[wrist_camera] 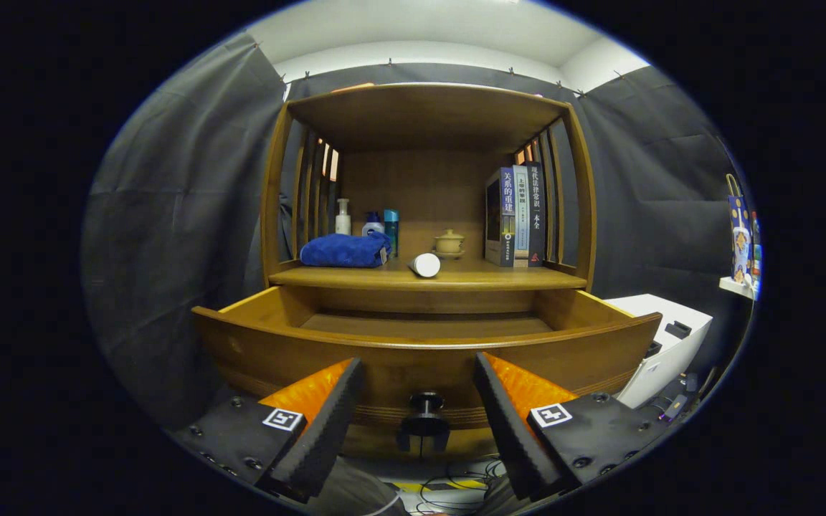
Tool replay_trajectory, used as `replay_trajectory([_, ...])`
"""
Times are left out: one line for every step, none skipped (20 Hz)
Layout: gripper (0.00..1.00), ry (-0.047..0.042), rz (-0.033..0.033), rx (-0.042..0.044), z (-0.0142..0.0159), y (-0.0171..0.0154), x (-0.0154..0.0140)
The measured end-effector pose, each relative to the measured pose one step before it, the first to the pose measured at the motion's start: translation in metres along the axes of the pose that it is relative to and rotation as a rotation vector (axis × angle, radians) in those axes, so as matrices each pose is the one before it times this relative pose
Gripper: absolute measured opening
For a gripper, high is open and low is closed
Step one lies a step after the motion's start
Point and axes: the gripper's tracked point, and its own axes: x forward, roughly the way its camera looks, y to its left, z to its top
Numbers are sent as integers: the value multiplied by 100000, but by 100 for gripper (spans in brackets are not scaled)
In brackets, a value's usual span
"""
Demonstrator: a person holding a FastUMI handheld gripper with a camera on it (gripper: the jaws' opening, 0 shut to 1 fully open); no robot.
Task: Pull open the drawer, take out the items inside it, and place them on the countertop above the cabinet.
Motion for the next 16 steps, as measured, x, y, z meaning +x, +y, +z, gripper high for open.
replay_trajectory([99, 2004, 220, 608, -654, 77, 354])
replay_trajectory([98, 1004, 253, 1017, -313, 174, 366])
replay_trajectory([98, 473, -255, 744, 10, 13, 312])
replay_trajectory([97, 1320, -1707, 144, -267, -239, 347])
replay_trajectory([97, -1392, -834, 452, 172, -84, -200])
replay_trajectory([97, -842, -728, -970, 18, 18, 352])
replay_trajectory([96, -253, -1086, -1974, -90, -178, -19])
replay_trajectory([97, -1174, -645, -1759, 111, -22, 119])
replay_trajectory([97, 593, -632, -1094, -193, -121, 181])
replay_trajectory([97, -525, 620, 137, 98, 124, 392])
replay_trajectory([98, 914, 102, -82, -26, -50, 144])
replay_trajectory([98, -1068, 143, 533, 272, 33, 142])
replay_trajectory([98, -518, 148, 202, 575, -14, 790])
replay_trajectory([98, 608, 17, 989, -21, -61, 392])
replay_trajectory([98, 274, 121, 749, 35, 74, 488])
replay_trajectory([98, 72, 57, 567, 145, 11, 634])
